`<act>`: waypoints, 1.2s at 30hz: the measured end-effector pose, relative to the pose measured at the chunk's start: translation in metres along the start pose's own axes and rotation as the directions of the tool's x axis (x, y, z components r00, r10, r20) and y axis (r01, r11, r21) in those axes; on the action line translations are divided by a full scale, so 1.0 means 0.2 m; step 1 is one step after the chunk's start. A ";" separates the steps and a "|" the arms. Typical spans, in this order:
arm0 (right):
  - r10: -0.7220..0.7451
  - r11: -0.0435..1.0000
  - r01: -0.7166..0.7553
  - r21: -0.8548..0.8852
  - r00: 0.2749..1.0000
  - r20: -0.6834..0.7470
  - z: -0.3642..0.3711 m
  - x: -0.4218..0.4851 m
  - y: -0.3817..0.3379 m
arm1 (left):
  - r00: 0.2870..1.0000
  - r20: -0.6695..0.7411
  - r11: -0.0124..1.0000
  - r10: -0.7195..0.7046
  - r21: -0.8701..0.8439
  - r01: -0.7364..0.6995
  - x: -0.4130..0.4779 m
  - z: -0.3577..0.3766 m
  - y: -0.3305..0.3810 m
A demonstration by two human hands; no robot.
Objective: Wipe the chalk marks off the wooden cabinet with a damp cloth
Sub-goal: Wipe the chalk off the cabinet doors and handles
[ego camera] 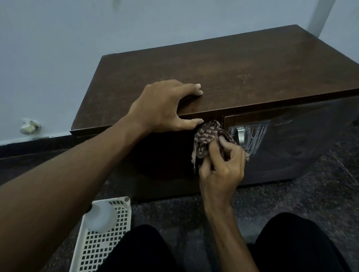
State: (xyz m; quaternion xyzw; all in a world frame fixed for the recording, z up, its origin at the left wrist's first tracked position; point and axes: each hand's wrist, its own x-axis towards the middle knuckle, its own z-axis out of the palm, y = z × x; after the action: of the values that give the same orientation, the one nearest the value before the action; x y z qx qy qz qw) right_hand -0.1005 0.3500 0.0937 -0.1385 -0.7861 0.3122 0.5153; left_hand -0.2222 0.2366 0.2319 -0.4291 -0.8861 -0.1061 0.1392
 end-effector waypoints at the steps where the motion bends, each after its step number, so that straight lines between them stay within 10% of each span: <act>1: -0.009 1.000 0.010 -0.027 1.000 0.018 0.00 0.02 -0.01 | 1.000 0.003 1.000 0.004 0.004 -0.004 0.00 0.00 0.00; 11: -0.015 0.979 0.052 -0.195 0.982 0.187 -0.03 -0.17 0.13 | 1.000 0.006 1.000 0.001 0.010 -0.001 0.00 0.00 -0.01; 22: 0.374 0.907 -0.390 0.158 0.919 0.122 0.02 -0.16 0.07 | 1.000 0.001 1.000 0.003 -0.002 -0.003 0.00 0.00 0.00; 36: 0.188 0.976 -0.186 0.114 0.982 0.000 0.06 -0.11 0.10 | 1.000 -0.005 1.000 -0.001 -0.007 0.001 0.00 0.00 0.00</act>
State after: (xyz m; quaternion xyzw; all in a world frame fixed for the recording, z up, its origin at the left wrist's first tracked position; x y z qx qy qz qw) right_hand -0.1039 0.3484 0.0619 -0.1840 -0.7478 0.4026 0.4949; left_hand -0.2213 0.2364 0.2321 -0.4289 -0.8857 -0.1103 0.1396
